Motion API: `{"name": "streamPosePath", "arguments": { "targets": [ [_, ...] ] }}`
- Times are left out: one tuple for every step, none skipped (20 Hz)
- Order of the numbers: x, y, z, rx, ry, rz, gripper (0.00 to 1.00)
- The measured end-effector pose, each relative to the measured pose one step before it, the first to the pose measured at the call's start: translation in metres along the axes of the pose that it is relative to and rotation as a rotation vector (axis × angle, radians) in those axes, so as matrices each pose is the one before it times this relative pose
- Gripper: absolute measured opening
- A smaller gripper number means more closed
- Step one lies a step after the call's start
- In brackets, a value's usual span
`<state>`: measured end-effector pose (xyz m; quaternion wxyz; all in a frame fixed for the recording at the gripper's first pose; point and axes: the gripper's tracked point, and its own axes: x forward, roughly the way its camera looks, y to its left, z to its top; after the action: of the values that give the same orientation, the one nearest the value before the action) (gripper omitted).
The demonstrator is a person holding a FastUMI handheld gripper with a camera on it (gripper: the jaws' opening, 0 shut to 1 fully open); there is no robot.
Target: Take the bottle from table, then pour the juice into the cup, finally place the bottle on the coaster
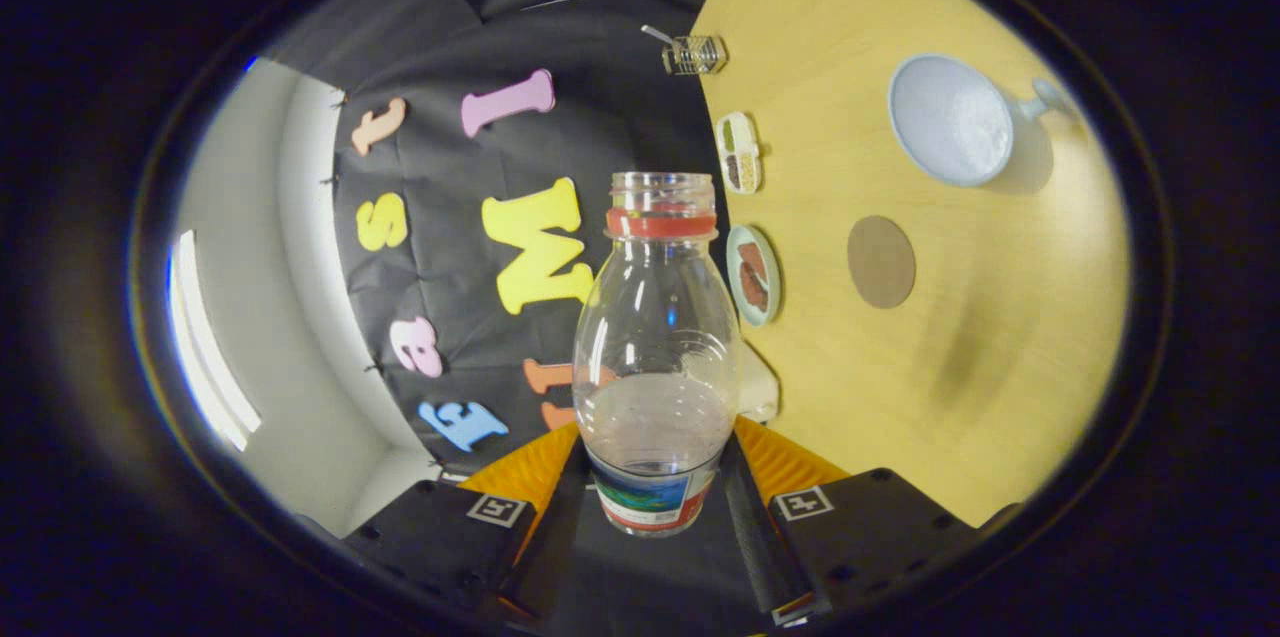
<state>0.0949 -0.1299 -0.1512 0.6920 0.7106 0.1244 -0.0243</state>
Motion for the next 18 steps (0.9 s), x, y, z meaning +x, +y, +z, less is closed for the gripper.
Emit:
{"name": "streamPosePath", "arguments": {
  "targets": [
    [-0.00112,-0.00983,-0.00166,-0.06541,0.00340,-0.02632,0.75],
    [0.00054,-0.01067,-0.00244,-0.05130,0.01062,-0.02032,0.75],
    [0.00135,-0.00932,-0.00169,-0.04801,0.00323,-0.01239,0.75],
    [0.00010,-0.00615,-0.00159,-0.04339,0.00254,-0.00507,0.75],
    [0.00014,-0.00838,-0.00423,-0.05128,0.00789,-0.01326,0.76],
    [0.00051,-0.00668,-0.00375,-0.05855,0.00439,-0.01276,0.75],
    [-0.00121,-0.00641,-0.00250,-0.06211,0.00599,-0.01645,0.76],
    [-0.00118,-0.00811,-0.00433,-0.06720,0.00932,-0.02732,0.76],
    [-0.00121,-0.00394,-0.00417,-0.06564,0.01138,-0.01670,0.76],
    [-0.00124,-0.00541,-0.00268,-0.07875,0.00380,-0.02435,0.76],
    [-0.00244,-0.00489,-0.00199,-0.08764,-0.00039,-0.02303,0.76],
    [-0.00127,-0.00616,-0.00202,-0.09356,-0.00204,-0.02815,0.76],
    [0.00043,-0.00333,-0.00346,-0.07665,-0.00244,-0.02782,0.76],
    [-0.00303,-0.00381,-0.00021,-0.06684,-0.00835,-0.02485,0.76],
    [-0.00223,-0.00206,0.00287,-0.05872,-0.01400,-0.01676,0.76],
    [-0.00235,-0.00148,0.00096,-0.06612,0.00183,-0.01667,0.76],
    [-0.00266,-0.00357,0.00033,-0.07720,-0.00674,-0.02946,0.76],
    [-0.00209,-0.00693,0.00482,-0.07708,-0.01594,-0.04122,0.77]
  ]
}}
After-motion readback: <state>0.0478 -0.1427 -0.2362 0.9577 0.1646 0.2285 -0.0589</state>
